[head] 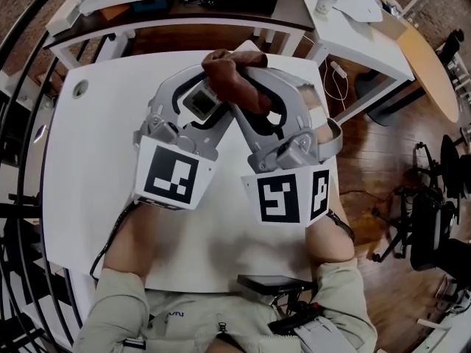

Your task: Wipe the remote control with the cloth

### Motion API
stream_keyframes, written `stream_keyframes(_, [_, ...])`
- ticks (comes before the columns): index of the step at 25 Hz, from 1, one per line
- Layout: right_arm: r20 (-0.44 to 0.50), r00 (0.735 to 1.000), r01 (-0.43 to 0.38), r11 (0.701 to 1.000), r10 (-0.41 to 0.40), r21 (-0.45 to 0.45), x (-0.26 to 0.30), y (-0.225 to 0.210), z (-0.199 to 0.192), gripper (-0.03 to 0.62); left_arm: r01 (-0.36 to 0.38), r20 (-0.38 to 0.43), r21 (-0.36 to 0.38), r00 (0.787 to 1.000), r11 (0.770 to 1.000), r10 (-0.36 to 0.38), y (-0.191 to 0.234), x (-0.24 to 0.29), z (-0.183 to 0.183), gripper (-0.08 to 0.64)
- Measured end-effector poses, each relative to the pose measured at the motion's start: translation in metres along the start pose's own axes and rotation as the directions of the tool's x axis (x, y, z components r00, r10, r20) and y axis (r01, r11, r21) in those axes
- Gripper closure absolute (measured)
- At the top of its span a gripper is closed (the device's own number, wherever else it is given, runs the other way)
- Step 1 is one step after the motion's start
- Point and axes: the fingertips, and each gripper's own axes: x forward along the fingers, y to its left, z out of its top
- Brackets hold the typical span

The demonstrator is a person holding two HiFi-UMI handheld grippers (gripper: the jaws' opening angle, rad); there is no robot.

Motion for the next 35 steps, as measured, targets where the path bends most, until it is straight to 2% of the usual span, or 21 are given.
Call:
stream_keyframes(2, [0.003, 1.000, -0.020, 1.000, 0.020, 0.008, 0.001, 0.003, 0.000, 0.485, 0.000, -0.003, 0.002, 1.000, 1.000, 0.000, -0.001, 0.001, -0.001, 0.316])
stream_keyframes(5, [0.035, 0.999, -0.035, 0.997, 0.032, 0.069, -0.001, -0.002, 0.000, 0.483, 0.002, 0.001, -0.022, 1.000, 1.000, -0.002, -0.001, 0.002, -0.003, 0.316])
stream_keyframes(9, [0.072, 0.997, 0.003, 0.983, -0.017, 0.182, -0.005, -0.021, -0.007, 0.482, -0.007, 0.001, -0.088, 1.000, 0.996, 0.007, 0.007, 0.002, -0.009, 0.316])
stream_keyframes(12, [0.068, 0.996, 0.039, 0.961, -0.059, 0.273, -0.006, -0.034, -0.019, 0.482, -0.033, -0.032, -0.122, 0.999, 0.992, 0.030, 0.019, 0.002, -0.020, 0.316])
stream_keyframes(16, [0.061, 0.994, 0.063, 0.916, -0.095, 0.396, -0.003, -0.045, -0.035, 0.482, -0.055, -0.066, -0.184, 0.997, 0.981, 0.044, 0.029, 0.004, -0.035, 0.316])
stream_keyframes(18, [0.047, 0.995, 0.064, 0.901, -0.093, 0.428, 0.000, -0.046, -0.045, 0.482, -0.064, -0.096, -0.217, 0.994, 0.974, 0.044, 0.032, 0.006, -0.048, 0.316])
stream_keyframes(25, [-0.034, 0.998, 0.057, 0.871, -0.046, 0.489, 0.013, -0.034, -0.081, 0.482, -0.110, -0.199, -0.257, 0.978, 0.960, 0.058, 0.041, 0.012, -0.082, 0.316])
stream_keyframes(35, [-0.199, 0.979, 0.078, 0.825, 0.042, 0.559, 0.030, -0.006, -0.153, 0.481, -0.179, -0.363, -0.317, 0.930, 0.931, 0.055, 0.047, 0.014, -0.135, 0.314])
